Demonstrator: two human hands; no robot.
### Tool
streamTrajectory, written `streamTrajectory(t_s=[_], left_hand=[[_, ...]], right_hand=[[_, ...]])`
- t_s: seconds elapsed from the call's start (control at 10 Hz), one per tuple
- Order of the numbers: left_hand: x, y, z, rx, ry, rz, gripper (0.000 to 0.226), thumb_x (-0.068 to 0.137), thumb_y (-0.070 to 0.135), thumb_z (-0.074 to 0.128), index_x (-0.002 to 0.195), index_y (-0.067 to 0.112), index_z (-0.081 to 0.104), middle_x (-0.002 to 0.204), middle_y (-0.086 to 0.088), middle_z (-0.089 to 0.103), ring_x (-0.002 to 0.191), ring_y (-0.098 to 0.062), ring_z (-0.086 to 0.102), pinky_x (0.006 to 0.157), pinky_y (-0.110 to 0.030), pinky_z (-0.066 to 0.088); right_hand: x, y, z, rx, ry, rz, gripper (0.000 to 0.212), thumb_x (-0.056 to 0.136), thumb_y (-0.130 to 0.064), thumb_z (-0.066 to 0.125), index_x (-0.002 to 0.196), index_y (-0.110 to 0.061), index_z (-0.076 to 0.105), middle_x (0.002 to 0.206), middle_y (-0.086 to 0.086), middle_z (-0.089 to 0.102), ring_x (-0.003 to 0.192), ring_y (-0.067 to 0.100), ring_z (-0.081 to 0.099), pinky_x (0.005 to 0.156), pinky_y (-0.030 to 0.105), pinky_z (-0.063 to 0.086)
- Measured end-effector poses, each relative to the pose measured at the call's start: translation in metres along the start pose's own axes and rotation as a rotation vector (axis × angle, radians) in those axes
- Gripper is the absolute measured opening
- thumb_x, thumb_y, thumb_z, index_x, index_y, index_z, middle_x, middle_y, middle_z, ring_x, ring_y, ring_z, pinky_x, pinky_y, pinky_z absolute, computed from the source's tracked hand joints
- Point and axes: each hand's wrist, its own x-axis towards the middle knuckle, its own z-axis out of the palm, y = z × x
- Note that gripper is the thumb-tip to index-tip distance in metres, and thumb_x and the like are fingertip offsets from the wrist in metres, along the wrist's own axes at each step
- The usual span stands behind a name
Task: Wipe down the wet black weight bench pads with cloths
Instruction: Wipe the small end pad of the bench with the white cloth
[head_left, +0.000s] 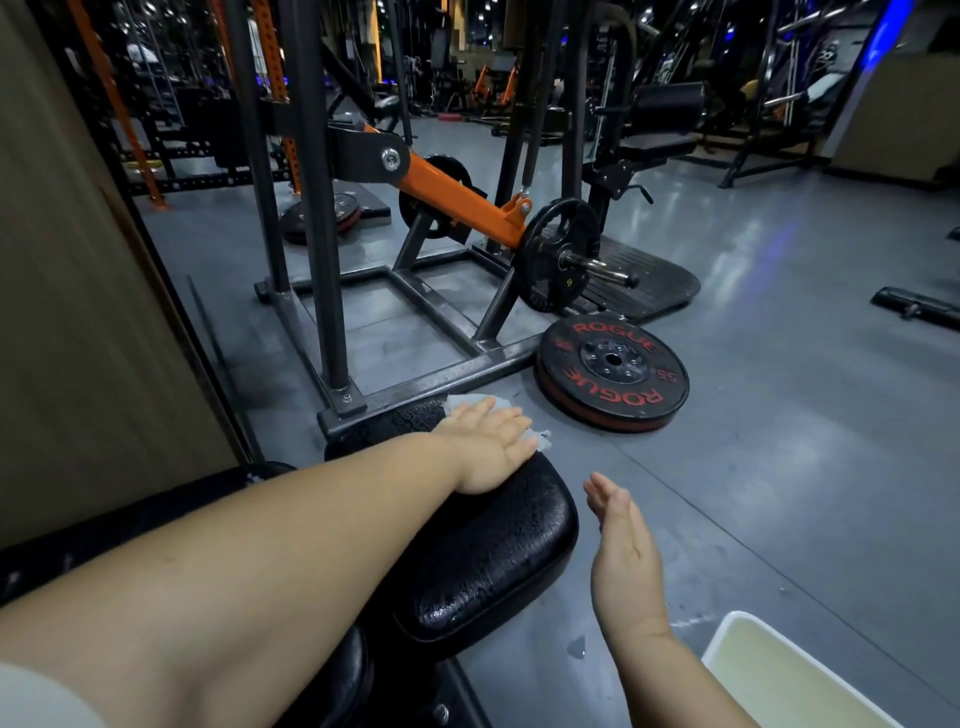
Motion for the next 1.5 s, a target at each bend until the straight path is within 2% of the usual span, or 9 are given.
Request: streamTrajectory(t_s=[0.3, 0.5, 0.6, 0.7, 0.8, 0.9, 1.1, 1.2, 1.5], left_hand=[[-0.055, 0.029, 0.033, 0.038, -0.017, 0.276, 0.056, 0.104, 0.049, 0.015, 0.156, 0.031, 0.003, 0.163, 0.013, -0.009, 0.147, -0.011, -0.019, 0.117, -0.032, -0.016], [-0.08, 0.017, 0.041, -0.235, 0.008, 0.421, 0.064, 0.097, 0.049, 0.022, 0.155, 0.021, 0.025, 0.162, 0.009, 0.013, 0.149, -0.008, 0.0, 0.116, -0.019, -0.01], [-0.088, -0.006, 0.038, -0.287, 0.272, 0.291, 0.064, 0.094, 0.052, 0.027, 0.145, 0.017, 0.043, 0.151, 0.012, 0.034, 0.144, -0.01, 0.021, 0.116, -0.015, 0.004], [-0.093, -0.031, 0.043, -0.052, 0.267, -0.039, 0.062, 0.102, 0.052, 0.021, 0.156, 0.024, 0.008, 0.161, 0.014, -0.002, 0.149, -0.01, -0.011, 0.119, -0.028, -0.011], [-0.092, -0.029, 0.049, 0.029, 0.139, -0.069, 0.064, 0.102, 0.053, 0.015, 0.155, 0.026, -0.009, 0.161, 0.011, -0.018, 0.146, -0.009, -0.021, 0.118, -0.033, -0.016], [-0.089, -0.027, 0.051, 0.045, 0.165, -0.077, 0.064, 0.102, 0.052, 0.015, 0.155, 0.025, -0.008, 0.162, 0.009, -0.015, 0.148, -0.013, -0.018, 0.12, -0.037, -0.013], [-0.089, -0.029, 0.049, 0.057, 0.136, -0.077, 0.064, 0.103, 0.052, 0.015, 0.155, 0.025, -0.008, 0.162, 0.008, -0.015, 0.148, -0.015, -0.018, 0.12, -0.038, -0.012], [-0.089, -0.029, 0.048, 0.047, 0.14, -0.072, 0.064, 0.102, 0.053, 0.014, 0.155, 0.025, -0.008, 0.162, 0.008, -0.015, 0.148, -0.015, -0.018, 0.12, -0.039, -0.012], [-0.088, -0.03, 0.049, 0.039, 0.138, -0.065, 0.065, 0.102, 0.054, 0.013, 0.155, 0.025, -0.009, 0.162, 0.008, -0.016, 0.148, -0.015, -0.019, 0.12, -0.04, -0.012]], right_hand=[[0.008, -0.03, -0.003, 0.004, 0.092, -0.03, 0.027, 0.103, -0.023, 0.039, 0.119, -0.024, 0.06, 0.122, -0.006, 0.062, 0.118, 0.008, 0.053, 0.103, 0.027, 0.037], [-0.012, -0.043, 0.012, -0.214, -0.09, -0.052, 0.024, 0.096, -0.021, 0.049, 0.11, -0.035, 0.062, 0.114, -0.004, 0.068, 0.106, 0.01, 0.059, 0.1, 0.037, 0.045], [-0.02, -0.038, 0.017, -0.523, -0.233, -0.157, 0.036, 0.1, -0.031, 0.041, 0.134, -0.026, 0.053, 0.145, -0.008, 0.046, 0.139, 0.002, 0.028, 0.11, 0.022, 0.025], [-0.024, -0.038, 0.026, -0.883, -0.298, -0.217, 0.061, 0.099, -0.05, 0.029, 0.151, -0.02, 0.024, 0.16, -0.007, 0.013, 0.148, 0.011, -0.003, 0.119, 0.031, 0.008], [-0.016, -0.04, 0.035, -1.038, -0.268, -0.213, 0.073, 0.095, -0.06, 0.027, 0.153, -0.019, 0.013, 0.161, -0.004, 0.008, 0.148, 0.017, -0.002, 0.12, 0.039, 0.008], [0.015, -0.041, 0.035, -0.98, -0.267, -0.05, 0.072, 0.094, -0.06, 0.032, 0.149, -0.014, 0.026, 0.156, 0.002, 0.027, 0.146, 0.022, 0.015, 0.116, 0.042, 0.022], [0.05, -0.04, 0.039, -0.594, -0.216, 0.212, 0.042, 0.097, -0.044, 0.034, 0.082, -0.012, 0.057, 0.106, 0.013, 0.053, 0.093, 0.029, 0.051, 0.081, 0.04, 0.04], [0.034, -0.038, 0.034, -0.434, -0.213, 0.157, 0.041, 0.1, -0.037, 0.036, 0.137, -0.026, 0.05, 0.141, -0.002, 0.047, 0.132, 0.022, 0.041, 0.11, 0.041, 0.031], [-0.078, -0.016, 0.047, -0.238, -0.036, 0.138, 0.065, 0.103, -0.031, 0.033, 0.153, -0.013, -0.003, 0.161, 0.007, 0.005, 0.147, 0.018, 0.009, 0.119, 0.033, 0.009]])
